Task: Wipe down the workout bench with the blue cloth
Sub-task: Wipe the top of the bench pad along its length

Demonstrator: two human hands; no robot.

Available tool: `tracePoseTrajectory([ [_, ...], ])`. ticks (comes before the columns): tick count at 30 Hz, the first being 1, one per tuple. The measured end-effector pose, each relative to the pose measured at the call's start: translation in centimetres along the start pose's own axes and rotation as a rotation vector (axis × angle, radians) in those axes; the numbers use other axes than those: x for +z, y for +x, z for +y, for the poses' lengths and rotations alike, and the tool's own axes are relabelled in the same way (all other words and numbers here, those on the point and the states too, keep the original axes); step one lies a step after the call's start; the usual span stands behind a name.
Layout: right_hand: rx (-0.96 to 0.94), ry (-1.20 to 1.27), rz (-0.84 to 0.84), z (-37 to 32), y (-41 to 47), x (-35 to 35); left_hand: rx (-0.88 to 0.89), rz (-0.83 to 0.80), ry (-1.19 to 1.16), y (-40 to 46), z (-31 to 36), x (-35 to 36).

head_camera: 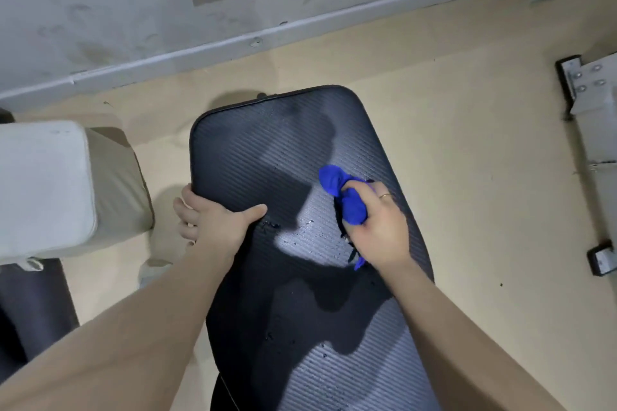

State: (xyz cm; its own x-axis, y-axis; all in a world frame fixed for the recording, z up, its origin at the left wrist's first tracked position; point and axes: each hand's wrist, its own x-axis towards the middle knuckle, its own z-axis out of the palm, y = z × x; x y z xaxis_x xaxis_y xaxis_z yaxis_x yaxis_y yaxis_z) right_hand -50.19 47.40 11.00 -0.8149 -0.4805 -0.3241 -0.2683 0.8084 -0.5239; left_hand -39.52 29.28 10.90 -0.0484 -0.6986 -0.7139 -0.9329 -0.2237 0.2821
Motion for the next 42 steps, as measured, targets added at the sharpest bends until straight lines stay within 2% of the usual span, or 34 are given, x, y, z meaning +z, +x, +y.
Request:
tracePoseTrajectory([
  [2, -0.072, -0.046, -0.071, 0.7, -0.1, -0.9, 0.001, -0.013, -0.008, -0.1, 0.1, -0.1],
  [4, -0.046, -0.040, 0.059, 1.4, 2.4, -1.6, -0.002, -0.007, -0.022, -0.2, 0.0, -0.1],
  [6, 0.117, -0.010, 0.242, 1.7, 4.9, -2.0, 0.003, -0.004, -0.035, -0.2, -0.1, 0.0],
  [8, 0.214, -0.058, 0.333, 1.3, 5.2, -1.7, 0.011, 0.000, -0.027, -0.1, 0.0, 0.2],
  [10, 0.081, -0.133, 0.259, -0.6, 2.8, -0.4, -0.003, -0.006, -0.027, 0.0, 0.0, 0.0],
  [12, -0.121, -0.184, 0.045, -2.5, -1.0, 1.6, -0.009, -0.026, -0.030, 0.0, 0.1, -0.2],
  [14, -0.243, -0.261, -0.140, -3.1, -3.2, 2.9, -0.014, -0.041, -0.037, -0.1, 0.1, -0.3],
  [16, -0.190, -0.289, -0.113, -3.0, -2.3, 2.6, -0.017, -0.042, -0.032, 0.0, 0.0, -0.2],
  [20, 0.108, -0.203, 0.162, -3.5, 0.7, 2.4, -0.023, -0.042, 0.008, 0.6, -0.2, 0.3],
  [22, 0.077, -0.176, 0.195, -4.2, 0.3, 3.2, -0.018, -0.050, 0.009, 0.7, -0.3, 0.4],
  [24, -0.050, -0.198, 0.134, -5.2, -1.4, 4.0, -0.011, -0.066, 0.017, 0.3, -0.2, 0.2],
  [28, -0.346, -0.307, -0.179, -6.5, -4.6, 5.4, -0.045, -0.172, -0.052, 0.4, 0.0, -0.7],
  [29, -0.373, -0.320, -0.204, -6.4, -4.2, 5.1, -0.058, -0.193, -0.112, 0.7, -0.1, -0.7],
  [31, -0.314, -0.326, -0.113, -6.2, -2.3, 4.3, -0.063, -0.219, -0.223, 0.8, -0.2, -1.0],
  [33, -0.077, -0.285, 0.041, -6.5, -0.4, 4.0, -0.023, -0.254, -0.344, 1.0, -0.8, -1.2],
  [35, 0.103, -0.247, 0.152, -7.1, 0.3, 4.8, -0.017, -0.356, -0.546, 1.2, -1.4, -1.7],
  [36, 0.117, -0.236, 0.161, -7.8, -0.1, 5.3, -0.048, -0.435, -0.648, 1.5, -1.7, -2.2],
  [38, -0.008, -0.227, 0.092, -9.2, -1.9, 6.8, -0.110, -0.585, -0.836, 1.4, -2.2, -3.7],
  [41, -0.313, -0.308, -0.127, -10.6, -5.3, 8.4, -0.054, -0.637, -0.821, 1.6, -3.1, -5.3],
  [42, -0.359, -0.326, -0.198, -10.7, -5.3, 8.3, -0.006, -0.649, -0.812, 1.2, -3.2, -5.9],
])
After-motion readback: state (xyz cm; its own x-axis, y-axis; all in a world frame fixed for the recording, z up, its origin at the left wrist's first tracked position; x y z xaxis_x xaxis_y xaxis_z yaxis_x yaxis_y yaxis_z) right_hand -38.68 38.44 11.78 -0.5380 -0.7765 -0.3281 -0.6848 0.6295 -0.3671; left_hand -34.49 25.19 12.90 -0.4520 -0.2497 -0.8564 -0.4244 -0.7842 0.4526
